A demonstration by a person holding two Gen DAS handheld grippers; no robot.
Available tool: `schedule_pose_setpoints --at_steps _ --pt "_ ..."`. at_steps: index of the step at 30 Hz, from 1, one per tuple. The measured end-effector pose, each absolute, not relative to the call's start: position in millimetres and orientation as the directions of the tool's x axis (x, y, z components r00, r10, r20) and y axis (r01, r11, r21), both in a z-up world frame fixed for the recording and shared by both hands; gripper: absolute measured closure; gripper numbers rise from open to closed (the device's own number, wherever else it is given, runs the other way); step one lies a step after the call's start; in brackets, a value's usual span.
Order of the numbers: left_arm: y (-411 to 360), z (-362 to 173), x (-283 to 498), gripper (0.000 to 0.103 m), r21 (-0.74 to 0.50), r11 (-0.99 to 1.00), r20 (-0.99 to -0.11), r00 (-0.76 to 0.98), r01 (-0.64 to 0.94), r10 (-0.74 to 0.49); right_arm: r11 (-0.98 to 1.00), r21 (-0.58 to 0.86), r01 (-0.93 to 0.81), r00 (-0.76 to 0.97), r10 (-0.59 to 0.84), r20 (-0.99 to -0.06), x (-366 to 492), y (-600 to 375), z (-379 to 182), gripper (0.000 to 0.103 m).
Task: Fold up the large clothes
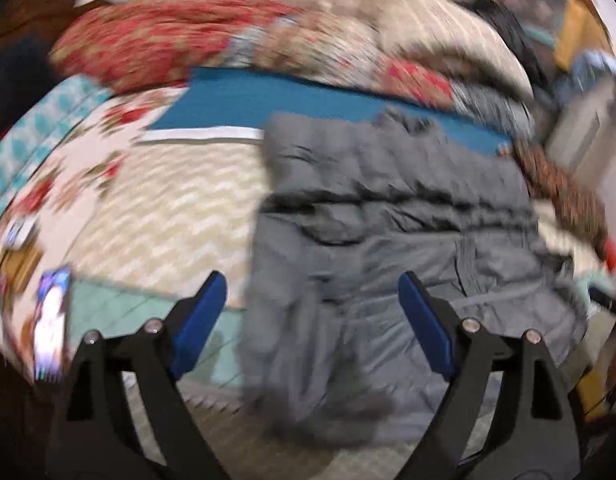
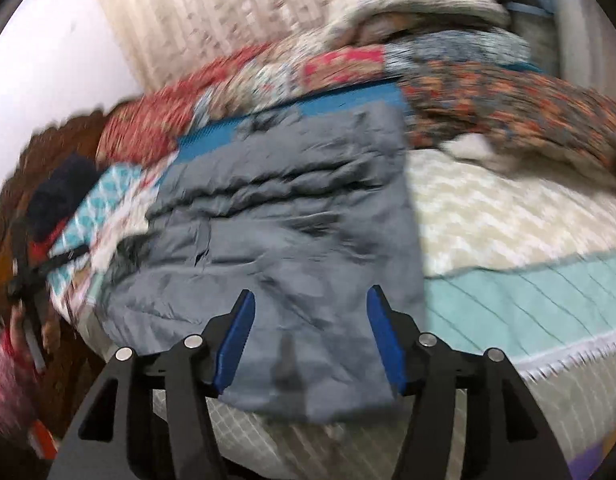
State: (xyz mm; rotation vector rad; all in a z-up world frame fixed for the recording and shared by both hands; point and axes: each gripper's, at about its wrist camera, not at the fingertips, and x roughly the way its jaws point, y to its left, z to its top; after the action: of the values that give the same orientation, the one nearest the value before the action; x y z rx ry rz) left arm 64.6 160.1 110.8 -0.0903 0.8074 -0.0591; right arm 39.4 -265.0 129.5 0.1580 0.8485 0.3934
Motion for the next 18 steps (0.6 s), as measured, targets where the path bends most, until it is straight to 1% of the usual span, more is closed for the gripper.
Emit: schedule_pose_setpoints --at_steps 2,3,4,5,6,7,8,9,11,12,13,15,16,18 --pt "141.4 96.8 82.0 0.019 -0.044 0.997 -0.745 0.663 0.062 -0.074 0.926 0.225 -0.303 0.554 0.364 -0.749 58.2 -243.4 118.3 0.034" --pt "134.7 88.2 89.4 0.028 -0.015 0.996 -0.759 0.648 0.083 -0.065 0.924 0.215 -0.316 0.527 0.359 -0.77 67.9 -235.5 110.5 0.034" --pt "129.3 78.4 97.0 0.063 0.014 0.994 -0.778 0.626 0.105 -0.055 0.922 0.212 -0.325 0.509 0.359 -0.782 71.8 -231.1 104.7 0.026" --pt "126.4 69.8 104.4 0.081 0.031 0.992 -0.803 0.595 0.119 -0.046 0.929 0.185 -0.321 0.509 0.334 -0.794 78.8 -226.8 100.9 -0.003" --pt "128.1 64.8 110.2 0.096 0.034 0.993 -0.821 0.57 0.11 -0.035 0.93 0.195 -0.312 0.509 0.337 -0.792 83.1 -228.3 100.9 -0.007" --pt "137.2 66.7 112.4 0.096 -0.007 0.997 -0.819 0.571 0.078 -0.05 0.924 0.245 -0.293 0.522 0.37 -0.769 85.8 -235.4 104.7 -0.008" --pt "149.0 72.5 110.9 0.097 -0.078 0.996 -0.804 0.587 0.054 -0.094 0.912 0.319 -0.258 0.568 0.411 -0.713 87.8 -250.1 114.7 -0.008" --pt "159.8 76.9 109.3 0.097 -0.138 0.99 -0.79 0.599 0.034 -0.131 0.904 0.359 -0.232 0.606 0.423 -0.674 88.9 -260.9 120.6 -0.008" --pt "189.7 80.7 111.5 0.097 -0.279 0.959 -0.761 0.62 -0.045 -0.192 0.891 0.416 -0.184 0.642 0.429 -0.635 96.1 -277.7 122.7 -0.008" --pt "196.7 77.7 115.3 0.097 -0.312 0.947 -0.76 0.617 -0.069 -0.206 0.893 0.421 -0.161 0.638 0.42 -0.646 103.0 -279.4 118.9 -0.008" --pt "205.4 70.8 122.6 0.097 -0.338 0.935 -0.769 0.605 -0.107 -0.209 0.899 0.415 -0.14 0.615 0.407 -0.675 113.9 -276.9 109.3 -0.008" --pt "207.0 57.2 135.3 0.095 -0.318 0.934 -0.805 0.567 -0.162 -0.176 0.912 0.393 -0.117 0.545 0.389 -0.743 132.6 -266.6 84.4 -0.008" --pt "205.9 48.2 141.8 0.092 -0.303 0.935 -0.83 0.533 -0.186 -0.163 0.911 0.399 -0.107 0.502 0.396 -0.769 140.5 -262.6 70.1 -0.007" --pt "205.2 36.3 147.3 0.091 -0.307 0.93 -0.855 0.488 -0.202 -0.176 0.905 0.417 -0.084 0.492 0.401 -0.773 144.2 -261.0 58.7 -0.006"
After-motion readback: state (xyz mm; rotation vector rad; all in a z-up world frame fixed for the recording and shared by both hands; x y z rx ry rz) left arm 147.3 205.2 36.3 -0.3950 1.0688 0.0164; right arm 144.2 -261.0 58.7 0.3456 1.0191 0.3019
